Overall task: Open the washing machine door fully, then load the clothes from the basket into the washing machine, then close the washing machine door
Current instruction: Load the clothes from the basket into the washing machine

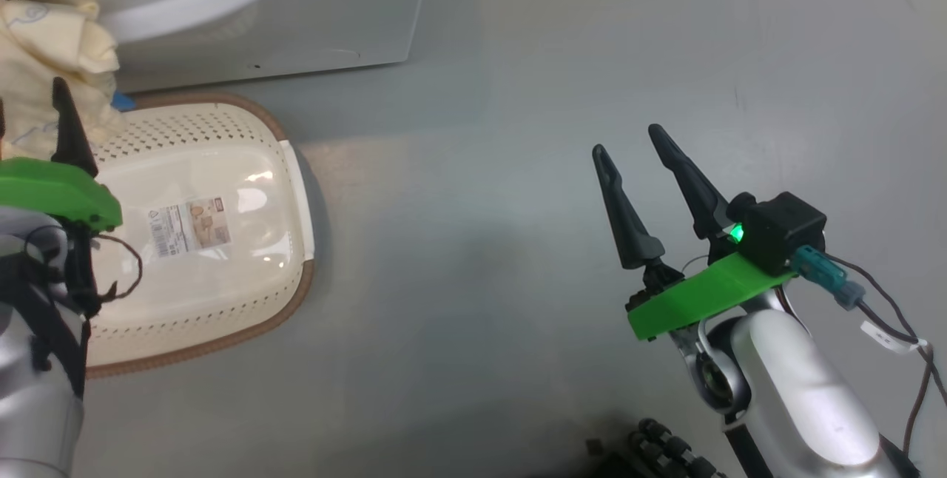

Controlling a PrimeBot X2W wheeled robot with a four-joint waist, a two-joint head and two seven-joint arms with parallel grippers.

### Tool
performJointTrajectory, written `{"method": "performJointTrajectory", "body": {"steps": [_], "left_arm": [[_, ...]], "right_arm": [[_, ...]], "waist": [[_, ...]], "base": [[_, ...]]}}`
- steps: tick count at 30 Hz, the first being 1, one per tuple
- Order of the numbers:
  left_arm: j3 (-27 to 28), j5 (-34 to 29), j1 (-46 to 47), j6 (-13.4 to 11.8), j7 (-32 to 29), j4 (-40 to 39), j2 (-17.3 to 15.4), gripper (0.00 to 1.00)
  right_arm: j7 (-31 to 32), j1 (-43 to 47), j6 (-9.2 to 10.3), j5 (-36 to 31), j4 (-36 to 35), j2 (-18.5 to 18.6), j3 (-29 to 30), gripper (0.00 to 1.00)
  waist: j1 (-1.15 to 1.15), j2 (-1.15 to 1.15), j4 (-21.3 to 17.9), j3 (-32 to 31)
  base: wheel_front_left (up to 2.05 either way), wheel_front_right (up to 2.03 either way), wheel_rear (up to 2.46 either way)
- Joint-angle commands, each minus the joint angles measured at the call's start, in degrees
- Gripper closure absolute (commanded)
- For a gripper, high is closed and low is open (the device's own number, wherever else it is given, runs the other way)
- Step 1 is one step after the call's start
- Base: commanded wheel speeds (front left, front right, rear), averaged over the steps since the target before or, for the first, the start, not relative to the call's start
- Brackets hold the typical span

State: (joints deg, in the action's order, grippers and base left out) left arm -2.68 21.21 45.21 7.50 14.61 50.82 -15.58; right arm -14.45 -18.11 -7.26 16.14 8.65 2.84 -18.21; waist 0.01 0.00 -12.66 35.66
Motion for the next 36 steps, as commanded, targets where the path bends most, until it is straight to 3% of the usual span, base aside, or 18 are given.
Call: {"method": "performJointTrajectory", "body": {"steps": [1, 8, 24, 25, 26, 27, 28, 36], "left_arm": [[1.4, 0.5, 1.4, 0.0, 0.1, 0.9, -3.3, 0.0], [1.8, 1.7, 8.5, -0.1, -0.4, 9.4, -5.1, 0.0], [0.0, 3.9, 16.4, 0.0, -0.4, 17.1, -6.5, 0.0], [-0.3, 4.2, 16.6, 0.0, -0.5, 17.2, -6.5, 0.09], [-0.6, 4.5, 16.8, 0.0, -0.6, 17.2, -6.5, 0.61], [-1.0, 4.9, 17.0, 0.0, -0.7, 17.2, -6.6, 0.89], [-1.4, 5.4, 17.1, 0.0, -0.8, 17.1, -6.6, 1.0], [-5.2, 7.4, 15.4, 0.0, -0.3, 15.7, -7.3, 1.0]], "right_arm": [[-0.5, -0.2, -0.23, 0.5, -1.7, 0.0, -1.2, 0.0], [-0.5, -0.3, -0.23, 0.9, -2.0, 0.0, -2.2, 0.0], [-0.5, -1.2, -0.23, 1.6, -2.4, 0.0, -3.5, 0.0], [-0.5, -1.3, -0.23, 1.6, -2.4, 0.0, -3.5, 0.0], [-0.5, -1.4, -0.23, 1.6, -2.3, 0.0, -3.5, 0.0], [-0.5, -1.5, -0.23, 1.6, -2.3, 0.0, -3.5, 0.0], [-0.5, -1.5, -0.23, 1.6, -2.3, 0.0, -3.4, 0.0], [-0.5, -1.8, -0.23, 1.6, -1.8, 0.0, -3.2, 0.0]], "waist": [[-0.01, 0.0, -0.8, 0.7], [-0.01, 0.0, -2.1, 1.8], [-0.01, 0.0, -3.3, 3.8], [-0.01, 0.0, -3.3, 3.9], [-0.01, 0.0, -3.3, 4.0], [-0.01, 0.0, -3.3, 4.1], [-0.01, 0.0, -3.3, 4.1], [-0.01, 0.0, -2.5, 3.2]], "base": [[0.0, 0.0, 0.0], [0.0, 0.0, 0.0], [0.0, 0.0, 0.0], [0.0, 0.0, 0.0], [0.0, 0.0, 0.0], [0.0, 0.0, 0.0], [0.0, 0.0, 0.0], [0.0, 0.0, 0.0]]}}
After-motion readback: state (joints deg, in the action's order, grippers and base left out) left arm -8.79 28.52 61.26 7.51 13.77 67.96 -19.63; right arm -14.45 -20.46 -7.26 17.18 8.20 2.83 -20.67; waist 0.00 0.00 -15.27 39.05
